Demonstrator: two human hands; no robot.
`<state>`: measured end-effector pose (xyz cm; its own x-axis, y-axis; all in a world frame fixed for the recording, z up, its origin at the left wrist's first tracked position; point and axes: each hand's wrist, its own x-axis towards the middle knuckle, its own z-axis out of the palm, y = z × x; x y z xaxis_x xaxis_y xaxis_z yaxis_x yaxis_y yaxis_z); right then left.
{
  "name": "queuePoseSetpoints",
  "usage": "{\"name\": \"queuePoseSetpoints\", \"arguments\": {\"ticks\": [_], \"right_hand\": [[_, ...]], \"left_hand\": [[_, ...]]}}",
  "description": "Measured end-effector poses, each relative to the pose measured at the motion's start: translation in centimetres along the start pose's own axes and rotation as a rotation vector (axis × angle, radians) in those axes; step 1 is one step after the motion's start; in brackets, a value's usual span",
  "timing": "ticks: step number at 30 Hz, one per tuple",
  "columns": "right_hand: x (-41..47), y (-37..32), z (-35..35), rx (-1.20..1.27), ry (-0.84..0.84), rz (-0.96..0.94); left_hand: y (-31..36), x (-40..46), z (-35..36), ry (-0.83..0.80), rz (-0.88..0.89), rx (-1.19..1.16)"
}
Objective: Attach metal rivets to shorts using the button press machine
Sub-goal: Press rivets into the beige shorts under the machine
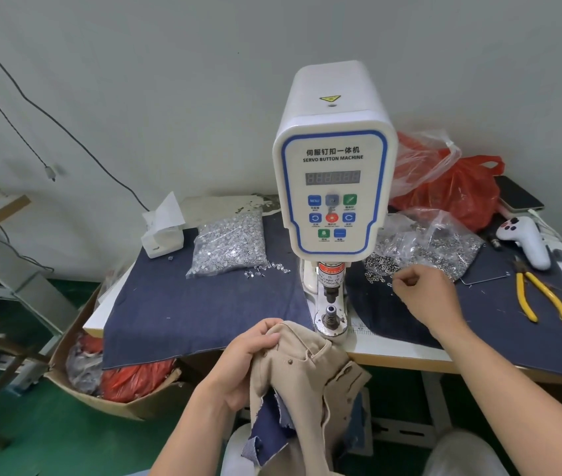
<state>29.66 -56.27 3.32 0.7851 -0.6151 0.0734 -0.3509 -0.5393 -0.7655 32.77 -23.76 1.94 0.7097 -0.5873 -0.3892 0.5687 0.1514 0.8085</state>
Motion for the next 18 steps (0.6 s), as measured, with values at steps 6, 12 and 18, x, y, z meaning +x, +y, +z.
{"name": "queuePoseSetpoints", "arguments": {"ticks": [6, 12, 18], "right_hand": [[-1.2, -1.6, 0.4, 0.604, -0.268, 0.314], [-2.9, -2.3, 0.7, 0.607, -0.363, 0.375], [-3.7, -2.8, 0.8, 0.755, -0.464, 0.49]], "left_hand": [[1.3, 0.8, 1.3, 0.135, 0.028, 0.196], [3.6, 1.3, 3.0, 0.381, 0.124, 0.655], [6.2, 2.5, 2.7, 0.428, 0.19, 0.852]]}}
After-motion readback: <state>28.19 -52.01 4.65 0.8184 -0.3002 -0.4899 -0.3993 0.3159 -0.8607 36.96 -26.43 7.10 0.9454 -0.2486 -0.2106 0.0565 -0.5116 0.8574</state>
